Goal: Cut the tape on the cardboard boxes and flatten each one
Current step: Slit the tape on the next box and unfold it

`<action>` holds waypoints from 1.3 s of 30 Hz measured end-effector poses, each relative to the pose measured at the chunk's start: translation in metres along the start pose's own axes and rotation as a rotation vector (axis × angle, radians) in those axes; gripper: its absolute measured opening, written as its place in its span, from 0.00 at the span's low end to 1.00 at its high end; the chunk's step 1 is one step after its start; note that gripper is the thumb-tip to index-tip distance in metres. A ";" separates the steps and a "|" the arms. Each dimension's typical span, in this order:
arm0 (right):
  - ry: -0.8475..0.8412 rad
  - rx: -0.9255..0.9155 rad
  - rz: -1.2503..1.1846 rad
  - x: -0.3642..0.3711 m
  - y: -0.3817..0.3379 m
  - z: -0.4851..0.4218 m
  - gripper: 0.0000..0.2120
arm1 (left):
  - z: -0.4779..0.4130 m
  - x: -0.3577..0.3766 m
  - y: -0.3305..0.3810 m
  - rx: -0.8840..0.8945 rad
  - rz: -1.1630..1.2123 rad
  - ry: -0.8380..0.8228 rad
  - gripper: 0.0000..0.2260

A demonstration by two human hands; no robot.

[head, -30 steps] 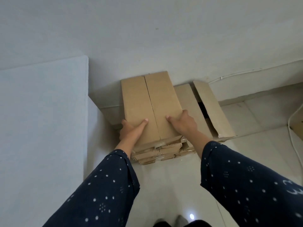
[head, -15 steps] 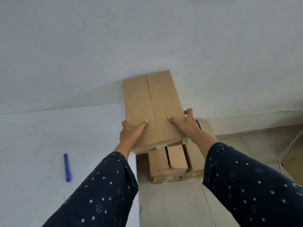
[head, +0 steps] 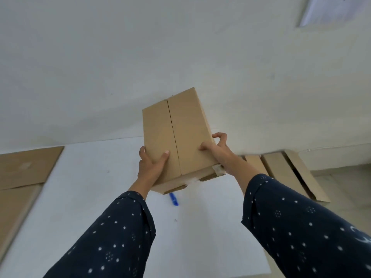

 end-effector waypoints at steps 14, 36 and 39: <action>0.177 -0.057 0.400 0.157 -0.043 0.014 0.27 | -0.054 -0.054 -0.077 -0.210 -0.001 -0.224 0.39; 0.167 -0.204 0.442 0.368 -0.067 0.080 0.26 | -0.154 -0.212 -0.093 -0.026 0.187 -0.256 0.27; 0.194 -0.252 0.565 0.390 -0.055 0.081 0.26 | -0.161 -0.216 -0.120 -0.181 0.131 -0.252 0.45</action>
Point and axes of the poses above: each hand's wrist, its own z-axis away from the middle knuckle, its own x-axis out of the palm, y = z × x, the point moved 7 cm from there along -z, towards the middle knuckle, and after that the axes turned 9 degrees about y, right-handed, at the moved point
